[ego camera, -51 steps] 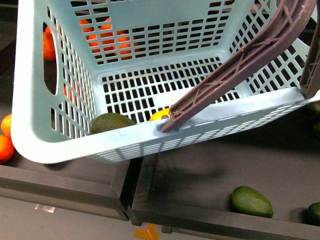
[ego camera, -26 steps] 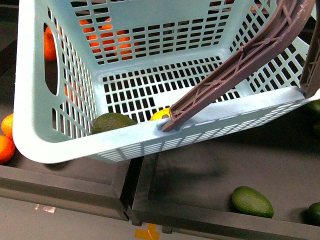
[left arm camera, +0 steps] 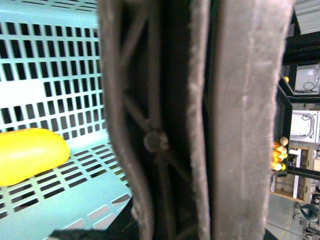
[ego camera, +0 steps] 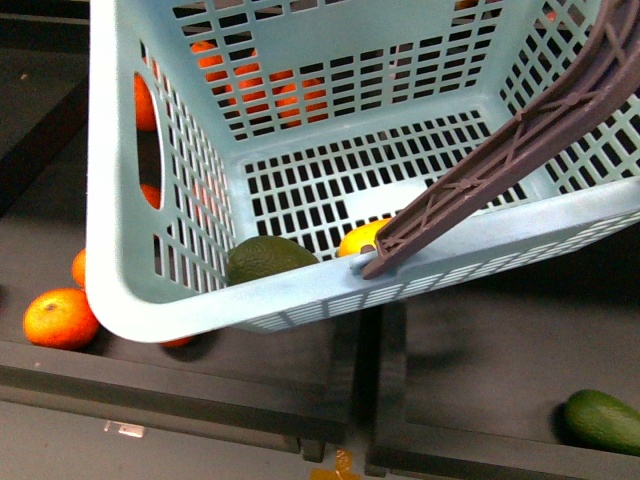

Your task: Pick mango and avocado into basket

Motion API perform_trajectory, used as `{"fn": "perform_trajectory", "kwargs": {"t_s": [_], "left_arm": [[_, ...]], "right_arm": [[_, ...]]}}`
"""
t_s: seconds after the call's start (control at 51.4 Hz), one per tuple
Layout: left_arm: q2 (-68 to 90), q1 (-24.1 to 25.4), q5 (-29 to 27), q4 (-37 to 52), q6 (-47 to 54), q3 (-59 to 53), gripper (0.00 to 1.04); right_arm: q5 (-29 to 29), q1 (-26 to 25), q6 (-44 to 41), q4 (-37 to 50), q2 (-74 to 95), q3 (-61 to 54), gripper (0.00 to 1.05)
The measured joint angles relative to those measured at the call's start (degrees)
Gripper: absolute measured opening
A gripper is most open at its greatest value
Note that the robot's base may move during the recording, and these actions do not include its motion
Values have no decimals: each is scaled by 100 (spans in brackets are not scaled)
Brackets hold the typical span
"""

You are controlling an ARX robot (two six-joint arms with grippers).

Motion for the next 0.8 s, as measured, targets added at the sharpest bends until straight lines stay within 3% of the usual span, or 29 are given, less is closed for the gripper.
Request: {"fn": "perform_trajectory", "kwargs": {"t_s": [0.798], "left_arm": [[0, 55, -107, 0, 81, 2, 15]], "right_arm": [[-13, 2, 0, -7, 2, 0, 96]]}}
